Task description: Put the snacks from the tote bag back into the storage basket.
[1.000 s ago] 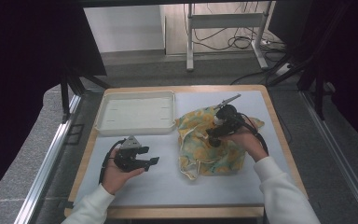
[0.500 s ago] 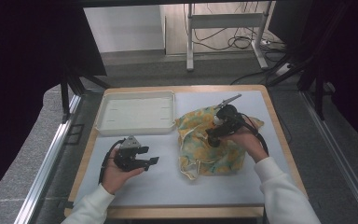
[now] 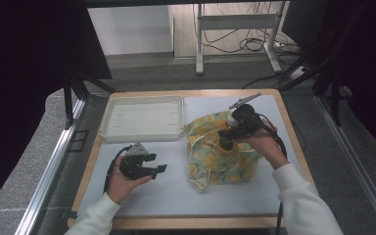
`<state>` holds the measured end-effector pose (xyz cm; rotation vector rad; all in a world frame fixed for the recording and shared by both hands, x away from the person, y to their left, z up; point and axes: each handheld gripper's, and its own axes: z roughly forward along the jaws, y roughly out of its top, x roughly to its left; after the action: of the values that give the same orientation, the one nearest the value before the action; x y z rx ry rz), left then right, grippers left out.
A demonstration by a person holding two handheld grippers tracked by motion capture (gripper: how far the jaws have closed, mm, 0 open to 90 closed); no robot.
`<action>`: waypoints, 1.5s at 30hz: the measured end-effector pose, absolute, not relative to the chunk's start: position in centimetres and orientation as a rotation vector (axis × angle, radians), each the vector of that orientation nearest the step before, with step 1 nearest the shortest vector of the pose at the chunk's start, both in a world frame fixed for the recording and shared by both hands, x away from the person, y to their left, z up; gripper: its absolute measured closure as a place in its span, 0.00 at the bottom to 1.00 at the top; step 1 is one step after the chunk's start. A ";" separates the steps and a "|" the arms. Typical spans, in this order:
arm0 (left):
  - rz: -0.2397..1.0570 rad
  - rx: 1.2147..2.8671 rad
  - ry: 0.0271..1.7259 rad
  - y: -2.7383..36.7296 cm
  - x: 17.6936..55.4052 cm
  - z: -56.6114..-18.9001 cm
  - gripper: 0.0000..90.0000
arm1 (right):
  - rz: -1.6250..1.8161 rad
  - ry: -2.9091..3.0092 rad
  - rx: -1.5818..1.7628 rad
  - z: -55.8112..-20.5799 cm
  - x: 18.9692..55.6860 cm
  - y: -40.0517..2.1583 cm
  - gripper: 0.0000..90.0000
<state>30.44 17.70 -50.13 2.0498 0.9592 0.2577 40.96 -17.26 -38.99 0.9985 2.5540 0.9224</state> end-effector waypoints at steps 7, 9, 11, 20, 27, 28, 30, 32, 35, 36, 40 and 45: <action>0.252 2.047 0.958 17.7 30.4 -50.1 0.41 | 0.950 2.536 0.978 -37.1 40.3 -17.4 0.33; 0.250 2.045 0.959 17.7 30.4 -50.1 0.41 | 0.959 2.539 0.963 -36.6 40.1 -17.4 0.33; 0.249 2.039 0.964 17.7 30.4 -50.1 0.41 | 0.971 2.535 0.954 -36.1 39.9 -17.3 0.33; 0.244 2.036 0.966 17.8 30.5 -50.1 0.41 | 1.020 2.526 0.915 -34.3 39.5 -16.7 0.33; 0.241 2.034 0.965 17.9 30.5 -50.1 0.41 | 1.046 2.523 0.878 -33.2 39.4 -15.8 0.33; 0.243 2.036 0.960 17.9 30.5 -50.1 0.41 | 1.053 2.526 0.871 -33.1 39.4 -15.6 0.33; 0.242 2.036 0.960 17.9 30.5 -50.1 0.41 | 1.060 2.529 0.866 -32.9 39.5 -15.4 0.33; 0.242 2.036 0.961 17.9 30.5 -50.1 0.41 | 1.062 2.527 0.857 -32.7 39.5 -15.0 0.33; 0.242 2.035 0.961 17.9 30.5 -50.1 0.41 | 1.063 2.530 0.849 -32.6 39.6 -14.6 0.33; 0.242 2.035 0.961 17.9 30.5 -50.1 0.41 | 1.063 2.530 0.845 -32.5 39.7 -14.5 0.33; 0.242 2.033 0.960 18.0 30.5 -50.1 0.41 | 1.059 2.535 0.846 -32.5 40.0 -13.8 0.33; 0.242 2.030 0.961 18.0 30.5 -50.1 0.41 | 1.062 2.537 0.845 -32.4 40.3 -13.2 0.33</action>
<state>30.49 18.02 -50.08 2.0300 0.9607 0.2418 40.34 -13.16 -32.37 0.8445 2.5366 1.0617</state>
